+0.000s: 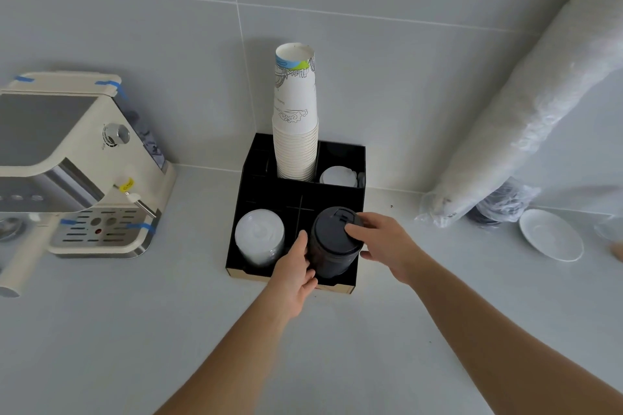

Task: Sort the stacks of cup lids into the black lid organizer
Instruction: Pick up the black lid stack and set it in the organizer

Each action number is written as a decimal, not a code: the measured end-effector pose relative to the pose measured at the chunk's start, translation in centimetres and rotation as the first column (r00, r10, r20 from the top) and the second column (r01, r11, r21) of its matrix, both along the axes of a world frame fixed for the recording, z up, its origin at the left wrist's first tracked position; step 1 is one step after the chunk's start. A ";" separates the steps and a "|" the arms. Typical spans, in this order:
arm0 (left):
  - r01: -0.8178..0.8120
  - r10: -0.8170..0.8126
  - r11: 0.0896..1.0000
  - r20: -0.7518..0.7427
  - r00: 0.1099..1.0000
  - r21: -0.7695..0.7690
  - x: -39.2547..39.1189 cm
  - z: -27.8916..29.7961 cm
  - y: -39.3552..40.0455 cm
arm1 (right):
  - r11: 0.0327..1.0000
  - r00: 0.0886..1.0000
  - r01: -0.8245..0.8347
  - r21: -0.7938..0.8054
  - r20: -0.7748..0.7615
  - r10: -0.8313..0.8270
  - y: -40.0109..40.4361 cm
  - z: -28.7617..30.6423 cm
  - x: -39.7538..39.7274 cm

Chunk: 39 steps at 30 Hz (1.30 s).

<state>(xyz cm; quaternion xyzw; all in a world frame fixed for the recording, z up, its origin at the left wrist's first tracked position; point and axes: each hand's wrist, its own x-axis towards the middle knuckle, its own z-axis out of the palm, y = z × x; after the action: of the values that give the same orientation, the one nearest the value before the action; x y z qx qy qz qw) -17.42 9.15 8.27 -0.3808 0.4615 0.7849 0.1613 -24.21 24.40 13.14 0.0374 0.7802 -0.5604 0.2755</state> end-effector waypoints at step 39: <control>0.090 -0.185 0.923 -0.224 0.957 -0.374 2.3 5.9 -2.6 | 0.985 0.990 0.139 -0.097 -0.021 -0.142 1.4 1.5 2.5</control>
<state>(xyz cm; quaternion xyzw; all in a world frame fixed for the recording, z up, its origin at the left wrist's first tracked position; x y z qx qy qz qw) -15.10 6.60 14.15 -0.2660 0.6400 0.7160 0.0833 -21.74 25.79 14.66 0.0715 0.7517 -0.6155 0.2259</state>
